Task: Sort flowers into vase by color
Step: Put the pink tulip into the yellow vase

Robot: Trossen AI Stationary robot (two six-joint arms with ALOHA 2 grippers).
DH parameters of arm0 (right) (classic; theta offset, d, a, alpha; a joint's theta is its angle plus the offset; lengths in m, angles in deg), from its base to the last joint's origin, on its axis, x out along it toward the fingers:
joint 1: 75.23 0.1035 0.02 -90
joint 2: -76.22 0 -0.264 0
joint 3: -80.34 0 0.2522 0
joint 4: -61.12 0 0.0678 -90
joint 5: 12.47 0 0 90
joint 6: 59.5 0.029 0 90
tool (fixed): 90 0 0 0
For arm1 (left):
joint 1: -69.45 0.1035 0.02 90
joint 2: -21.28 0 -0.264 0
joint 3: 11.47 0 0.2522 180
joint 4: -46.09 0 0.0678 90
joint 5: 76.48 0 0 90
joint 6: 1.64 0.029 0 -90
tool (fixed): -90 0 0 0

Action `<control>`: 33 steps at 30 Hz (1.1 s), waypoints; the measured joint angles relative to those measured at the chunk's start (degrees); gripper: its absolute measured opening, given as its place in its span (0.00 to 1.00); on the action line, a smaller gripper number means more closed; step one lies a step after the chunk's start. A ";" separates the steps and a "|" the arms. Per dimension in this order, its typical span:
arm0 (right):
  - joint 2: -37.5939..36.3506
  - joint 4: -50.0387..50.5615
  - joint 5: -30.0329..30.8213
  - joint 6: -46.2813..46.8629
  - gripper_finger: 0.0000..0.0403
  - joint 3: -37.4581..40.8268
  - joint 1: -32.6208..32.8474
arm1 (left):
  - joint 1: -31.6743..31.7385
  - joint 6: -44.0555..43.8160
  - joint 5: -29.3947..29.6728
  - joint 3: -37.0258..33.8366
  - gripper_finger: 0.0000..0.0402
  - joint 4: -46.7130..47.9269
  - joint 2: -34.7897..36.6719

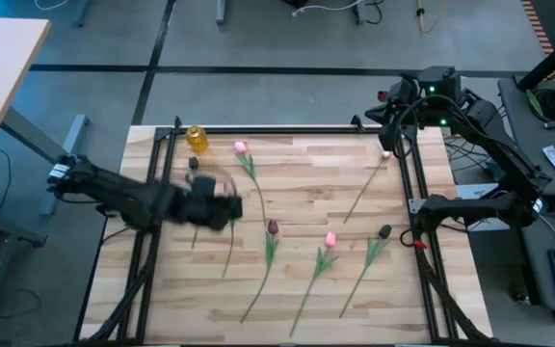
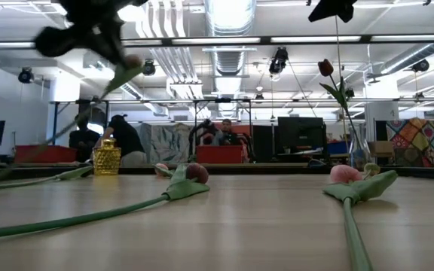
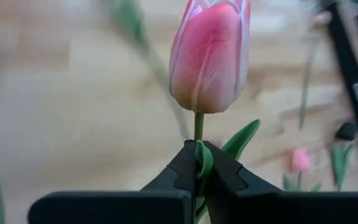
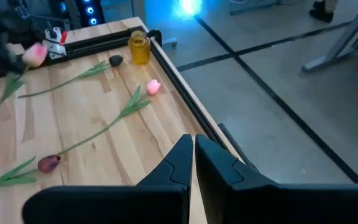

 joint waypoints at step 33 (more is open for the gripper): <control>1.81 -16.09 1.64 5.52 0.03 0.00 0.02 | 73.32 79.86 -38.07 -14.95 0.00 -56.94 20.13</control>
